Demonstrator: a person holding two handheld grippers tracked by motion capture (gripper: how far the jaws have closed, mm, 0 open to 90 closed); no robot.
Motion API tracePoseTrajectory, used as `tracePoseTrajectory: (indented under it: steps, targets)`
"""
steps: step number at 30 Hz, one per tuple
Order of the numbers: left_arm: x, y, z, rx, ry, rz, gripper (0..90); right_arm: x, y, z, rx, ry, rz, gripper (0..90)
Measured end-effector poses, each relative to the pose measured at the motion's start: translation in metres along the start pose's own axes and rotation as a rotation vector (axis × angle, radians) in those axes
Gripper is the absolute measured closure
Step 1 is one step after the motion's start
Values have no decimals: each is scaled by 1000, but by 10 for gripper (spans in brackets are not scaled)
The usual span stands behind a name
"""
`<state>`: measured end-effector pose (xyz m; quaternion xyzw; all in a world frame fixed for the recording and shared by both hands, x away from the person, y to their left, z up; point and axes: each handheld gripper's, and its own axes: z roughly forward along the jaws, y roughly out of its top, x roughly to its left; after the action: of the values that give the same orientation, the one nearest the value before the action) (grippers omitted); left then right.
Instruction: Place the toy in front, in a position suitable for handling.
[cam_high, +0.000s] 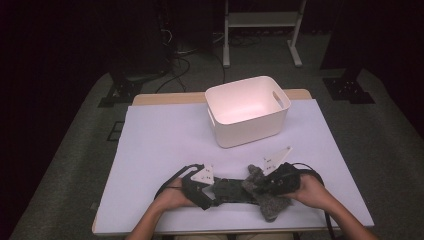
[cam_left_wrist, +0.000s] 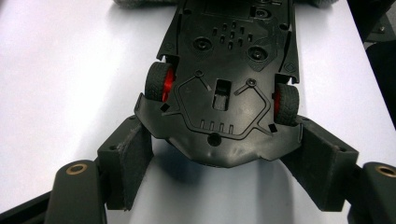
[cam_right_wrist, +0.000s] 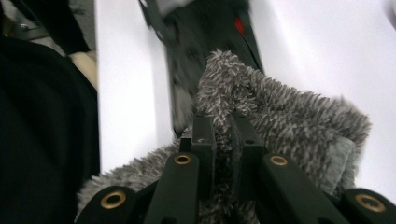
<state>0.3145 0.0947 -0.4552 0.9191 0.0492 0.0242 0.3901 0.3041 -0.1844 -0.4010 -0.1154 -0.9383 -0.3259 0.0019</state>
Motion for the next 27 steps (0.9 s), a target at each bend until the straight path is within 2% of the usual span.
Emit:
tracePoseTrajectory:
  steps: [1, 2, 3, 5, 6, 7, 10, 15, 18, 21, 22, 24, 27]
  targets:
    - [-1, 1, 0, -1, 4, 2, 265, 0, 0, 0, 0, 0, 0, 811]
    - [-1, 3, 2, 4, 6, 2, 264, 4, 11, 6, -10, 22, -28, 810]
    - [-1, 3, 2, 4, 6, 2, 265, 4, 11, 6, -10, 22, -28, 810]
    - [-2, 6, 5, 9, 9, 1, 265, 12, 31, 22, -6, 52, -78, 808]
    - [-2, 6, 5, 9, 9, 1, 265, 12, 31, 22, -6, 52, -78, 808]
    - [-3, 8, 6, 9, 12, -5, 265, 13, 40, 31, 0, 54, -100, 808]
    - [-3, 7, 7, 10, 10, -8, 265, 12, 44, 40, 11, 63, -103, 808]
    - [-1, 7, 6, 10, 3, -8, 264, 8, 36, 36, 22, 64, -87, 809]
    - [0, 5, 6, 13, -5, -16, 263, 6, 25, 22, 42, 42, -62, 810]
    - [0, 5, 6, 13, -4, -15, 264, 5, 21, 16, 29, 35, -54, 810]
    - [0, 4, 6, 16, -7, -13, 264, 5, 19, 10, 5, 33, -44, 810]
    - [-1, 4, 6, 7, -1, 0, 267, 6, 21, 6, -24, 41, -37, 811]
    - [-1, 5, 5, 7, 0, -2, 270, 7, 26, 3, -42, 51, -44, 810]
